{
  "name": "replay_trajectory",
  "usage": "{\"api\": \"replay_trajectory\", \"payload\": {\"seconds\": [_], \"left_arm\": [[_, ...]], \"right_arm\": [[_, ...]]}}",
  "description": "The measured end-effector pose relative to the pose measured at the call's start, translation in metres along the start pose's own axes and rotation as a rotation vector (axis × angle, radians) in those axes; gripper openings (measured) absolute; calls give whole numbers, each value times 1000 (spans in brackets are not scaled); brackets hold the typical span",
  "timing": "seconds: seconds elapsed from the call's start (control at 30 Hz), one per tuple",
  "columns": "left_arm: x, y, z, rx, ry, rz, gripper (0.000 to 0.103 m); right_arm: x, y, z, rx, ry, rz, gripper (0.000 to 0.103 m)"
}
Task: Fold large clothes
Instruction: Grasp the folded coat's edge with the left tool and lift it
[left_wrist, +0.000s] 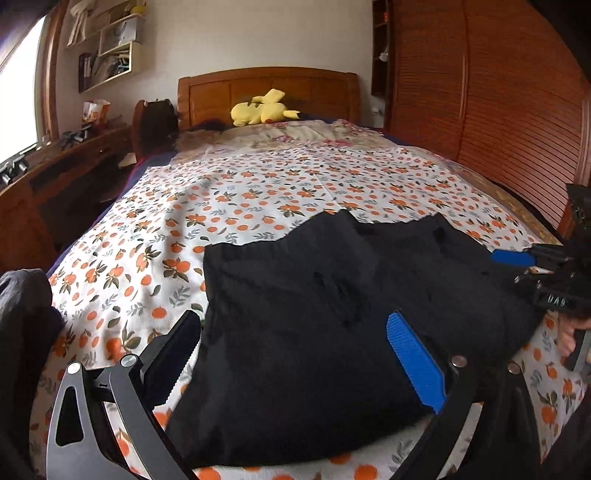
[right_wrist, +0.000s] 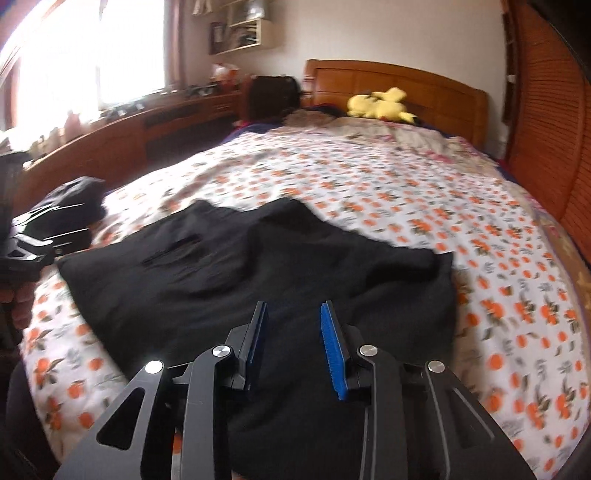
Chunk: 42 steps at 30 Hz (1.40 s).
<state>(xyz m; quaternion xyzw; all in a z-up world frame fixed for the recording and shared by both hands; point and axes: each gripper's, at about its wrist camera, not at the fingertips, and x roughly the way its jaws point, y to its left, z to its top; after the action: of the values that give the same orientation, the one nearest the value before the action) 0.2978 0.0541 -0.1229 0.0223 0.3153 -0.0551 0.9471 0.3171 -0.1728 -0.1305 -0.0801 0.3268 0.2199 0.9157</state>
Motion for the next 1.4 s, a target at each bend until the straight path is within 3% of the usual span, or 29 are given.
{"api": "replay_trajectory", "payload": {"seconds": [0.47,0.6,0.67,0.77,1.03,1.17,1.4], "left_arm": [[-12,-7,-30,1,39,-5,101],[-13,1,-36,-22,54,4,101],[-13,8,-39,-44,64,15,101],[-15,18,-44,-62,77,39,101],[-15,49,-59,-138,109,115,101],[-20,61,-67,-164,115,128,101],[-20,72,-75,-206,132,112,101]], "right_arm": [[18,51,-4,-10,23,130,28],[36,62,-17,-56,76,114,29],[51,60,-26,-51,147,131,30],[61,70,-34,-131,185,88,30],[45,72,-31,-140,146,71,30],[27,76,-27,-125,95,117,30],[52,88,-38,-163,188,110,31]]}}
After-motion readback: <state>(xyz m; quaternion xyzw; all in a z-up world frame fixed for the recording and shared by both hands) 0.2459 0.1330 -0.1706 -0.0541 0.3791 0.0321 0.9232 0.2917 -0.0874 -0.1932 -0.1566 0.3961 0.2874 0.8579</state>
